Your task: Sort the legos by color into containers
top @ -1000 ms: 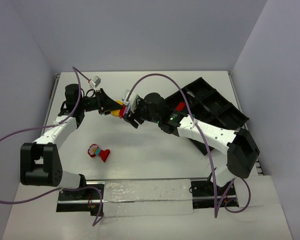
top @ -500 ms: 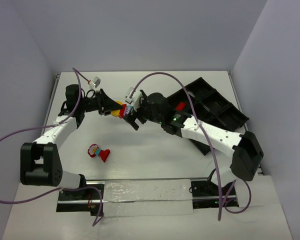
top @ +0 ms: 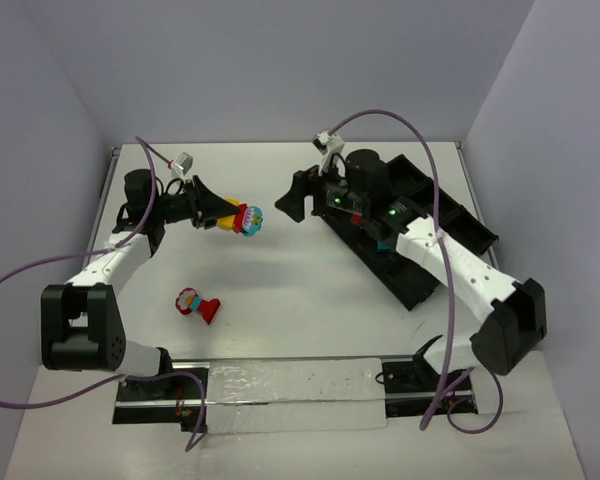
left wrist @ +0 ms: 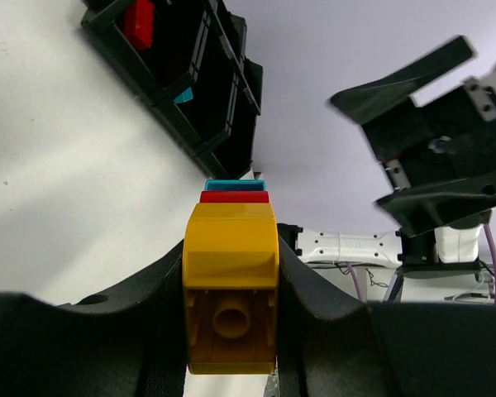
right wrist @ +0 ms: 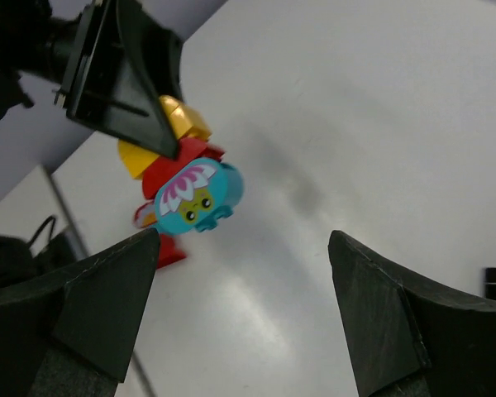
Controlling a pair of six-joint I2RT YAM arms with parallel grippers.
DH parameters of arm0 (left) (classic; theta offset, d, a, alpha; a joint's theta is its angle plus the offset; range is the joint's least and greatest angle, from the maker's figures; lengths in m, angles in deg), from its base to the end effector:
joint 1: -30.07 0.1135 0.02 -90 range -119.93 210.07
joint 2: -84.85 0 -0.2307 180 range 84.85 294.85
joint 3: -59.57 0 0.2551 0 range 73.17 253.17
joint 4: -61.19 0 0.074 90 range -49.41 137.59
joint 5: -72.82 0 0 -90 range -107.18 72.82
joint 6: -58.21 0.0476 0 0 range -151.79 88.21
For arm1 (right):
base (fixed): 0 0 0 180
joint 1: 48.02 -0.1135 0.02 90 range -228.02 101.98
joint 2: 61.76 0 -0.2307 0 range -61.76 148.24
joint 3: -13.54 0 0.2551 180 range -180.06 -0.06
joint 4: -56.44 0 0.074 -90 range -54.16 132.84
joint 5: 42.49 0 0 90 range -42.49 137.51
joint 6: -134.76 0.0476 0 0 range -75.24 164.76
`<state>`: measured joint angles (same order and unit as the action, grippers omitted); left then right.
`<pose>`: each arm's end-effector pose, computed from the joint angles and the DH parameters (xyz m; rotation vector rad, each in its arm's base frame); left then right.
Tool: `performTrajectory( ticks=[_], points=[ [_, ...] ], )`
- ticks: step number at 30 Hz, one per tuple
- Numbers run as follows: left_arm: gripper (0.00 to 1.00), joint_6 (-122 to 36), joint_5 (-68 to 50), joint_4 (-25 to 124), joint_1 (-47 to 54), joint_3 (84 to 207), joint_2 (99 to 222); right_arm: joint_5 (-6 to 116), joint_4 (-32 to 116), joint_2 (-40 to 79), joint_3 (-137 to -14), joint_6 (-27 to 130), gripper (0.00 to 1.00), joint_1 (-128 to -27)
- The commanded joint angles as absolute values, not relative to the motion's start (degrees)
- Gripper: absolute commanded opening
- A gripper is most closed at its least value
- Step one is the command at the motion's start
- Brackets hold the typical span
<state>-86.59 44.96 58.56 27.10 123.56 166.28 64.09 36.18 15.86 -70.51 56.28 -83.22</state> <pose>0.3168 -0.0586 0.2321 -0.1124 2.0975 -1.6751 0.2702 0.2072 0.3388 -0.5930 1.7875 0.8317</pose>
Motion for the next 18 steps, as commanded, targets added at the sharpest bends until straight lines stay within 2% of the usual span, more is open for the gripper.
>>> performTrajectory(
  ticks=[1, 4, 8, 18],
  points=[
    [0.0, -90.93, 48.29, 66.45, 27.54, 122.83, 164.51, 80.64, 39.01, 20.7, -72.31, 65.94, 0.9, -83.05],
    [0.0, -92.75, 49.66, 69.46, 27.75, 121.91, 163.5, 86.7, 51.79, 21.75, -68.42, 72.45, 0.91, -81.73],
    [0.0, -93.87, 50.7, 71.3, 27.9, 121.77, 162.78, 92.09, 60.08, 23.5, -66.8, 78.07, 0.93, -80.12],
    [0.0, -98.32, 51.7, 77.47, 28.13, 121.84, 161.29, 97.67, 70.07, 26.18, -64.55, 87.11, 0.95, -79.93]
  ],
)
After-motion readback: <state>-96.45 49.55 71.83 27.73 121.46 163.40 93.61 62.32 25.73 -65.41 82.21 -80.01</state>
